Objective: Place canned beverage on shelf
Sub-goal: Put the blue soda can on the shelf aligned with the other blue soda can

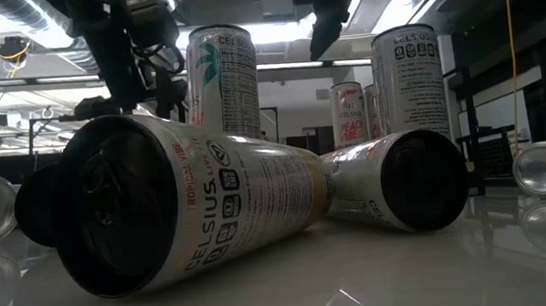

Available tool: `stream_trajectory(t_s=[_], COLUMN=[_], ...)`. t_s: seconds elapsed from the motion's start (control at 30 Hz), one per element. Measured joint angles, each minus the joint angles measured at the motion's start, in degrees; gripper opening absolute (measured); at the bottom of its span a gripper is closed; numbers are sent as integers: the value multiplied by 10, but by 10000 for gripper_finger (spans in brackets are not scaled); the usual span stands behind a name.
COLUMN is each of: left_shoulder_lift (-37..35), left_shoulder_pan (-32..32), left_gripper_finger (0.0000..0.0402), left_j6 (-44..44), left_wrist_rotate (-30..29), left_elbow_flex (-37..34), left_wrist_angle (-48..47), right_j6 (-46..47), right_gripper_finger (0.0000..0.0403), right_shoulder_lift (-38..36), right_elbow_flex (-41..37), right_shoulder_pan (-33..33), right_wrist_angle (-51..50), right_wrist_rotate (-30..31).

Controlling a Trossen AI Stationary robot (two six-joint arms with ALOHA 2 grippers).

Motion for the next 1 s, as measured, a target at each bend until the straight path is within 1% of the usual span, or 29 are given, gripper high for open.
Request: stream_trajectory(t_s=[0.43, 0.63, 1.0], left_shoulder_lift=[0, 0, 0], left_shoulder_pan=[14, 20, 20], left_gripper_finger=[311, 311, 311], left_j6=[2, 12, 12], left_wrist_rotate=[-4, 6, 7], left_elbow_flex=[0, 0, 0], left_wrist_angle=[0, 1, 0], right_j6=[0, 0, 0], right_gripper_finger=[340, 340, 340], right_shoulder_lift=[0, 0, 0], right_elbow_flex=[0, 0, 0], right_shoulder_pan=[0, 0, 0], right_wrist_angle=[-2, -2, -2], right_wrist_rotate=[0, 0, 0])
